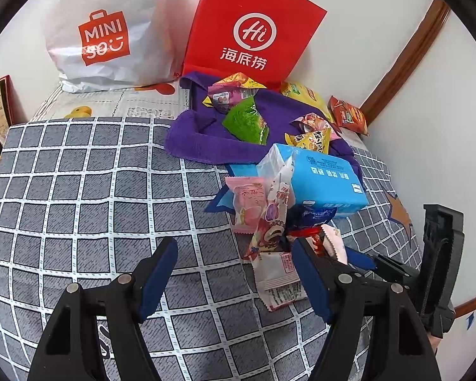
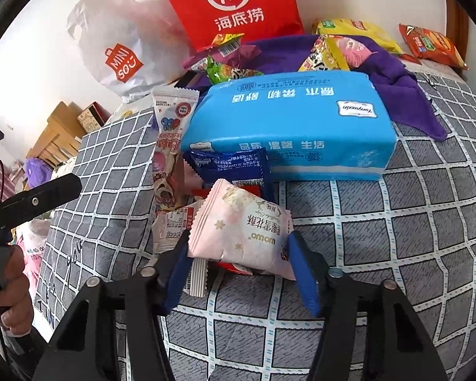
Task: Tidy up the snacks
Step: 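Lift the pink wrapper with right gripper while left grasps the white wafer-stick snack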
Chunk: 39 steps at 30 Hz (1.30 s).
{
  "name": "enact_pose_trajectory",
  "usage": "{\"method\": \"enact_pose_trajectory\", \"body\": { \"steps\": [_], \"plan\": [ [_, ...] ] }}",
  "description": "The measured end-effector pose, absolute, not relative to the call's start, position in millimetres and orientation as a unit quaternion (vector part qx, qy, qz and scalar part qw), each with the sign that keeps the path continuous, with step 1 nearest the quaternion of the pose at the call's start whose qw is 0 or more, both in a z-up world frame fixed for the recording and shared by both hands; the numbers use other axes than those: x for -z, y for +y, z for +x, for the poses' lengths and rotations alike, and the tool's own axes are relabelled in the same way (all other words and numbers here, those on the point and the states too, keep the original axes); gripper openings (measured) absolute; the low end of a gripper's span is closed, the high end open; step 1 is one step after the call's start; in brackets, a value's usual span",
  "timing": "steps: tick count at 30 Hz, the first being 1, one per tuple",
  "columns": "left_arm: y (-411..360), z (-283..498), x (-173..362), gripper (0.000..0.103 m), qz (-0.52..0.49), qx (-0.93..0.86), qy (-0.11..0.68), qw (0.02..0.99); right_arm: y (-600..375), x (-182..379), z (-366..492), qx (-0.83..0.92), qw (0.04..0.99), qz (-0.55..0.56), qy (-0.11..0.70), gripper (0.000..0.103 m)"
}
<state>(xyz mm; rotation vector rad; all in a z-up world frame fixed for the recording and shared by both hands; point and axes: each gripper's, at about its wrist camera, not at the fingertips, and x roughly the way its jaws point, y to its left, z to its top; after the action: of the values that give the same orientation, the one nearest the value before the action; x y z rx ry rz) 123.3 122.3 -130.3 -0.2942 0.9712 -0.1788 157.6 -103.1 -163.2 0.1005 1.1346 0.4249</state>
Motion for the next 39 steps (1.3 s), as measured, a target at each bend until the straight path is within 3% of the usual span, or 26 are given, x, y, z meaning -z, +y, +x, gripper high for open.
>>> {"method": "enact_pose_trajectory", "body": {
  "steps": [8,11,20,24,32,35,39],
  "plan": [
    [111.8,122.0,128.8,0.072,-0.134,0.093,0.464,0.871,-122.6,150.1,149.2,-0.196,0.832,0.047,0.517,0.04],
    [106.3,123.1,130.9,0.072,-0.131,0.094,0.467,0.869,-135.4,146.3,147.2,-0.186,0.837,0.047,0.512,0.03],
    [97.2,129.7,138.0,0.072,-0.124,0.092,0.477,0.865,-166.4,155.4,155.9,-0.161,0.838,0.065,0.517,0.028],
    [95.9,132.8,140.7,0.072,-0.121,0.088,0.48,0.864,-165.3,156.1,162.0,-0.16,0.844,0.068,0.508,0.06],
    [98.1,139.5,147.0,0.072,-0.129,0.085,0.481,0.863,-149.8,181.6,180.1,-0.127,0.836,0.064,0.53,0.063],
    [98.6,141.9,148.2,0.072,-0.13,0.085,0.481,0.863,-140.4,182.1,177.4,-0.106,0.851,0.016,0.514,0.047],
    [91.1,149.8,151.2,0.072,-0.124,0.092,0.482,0.862,-153.0,180.2,175.8,-0.114,0.851,0.024,0.513,0.038]
  ]
}}
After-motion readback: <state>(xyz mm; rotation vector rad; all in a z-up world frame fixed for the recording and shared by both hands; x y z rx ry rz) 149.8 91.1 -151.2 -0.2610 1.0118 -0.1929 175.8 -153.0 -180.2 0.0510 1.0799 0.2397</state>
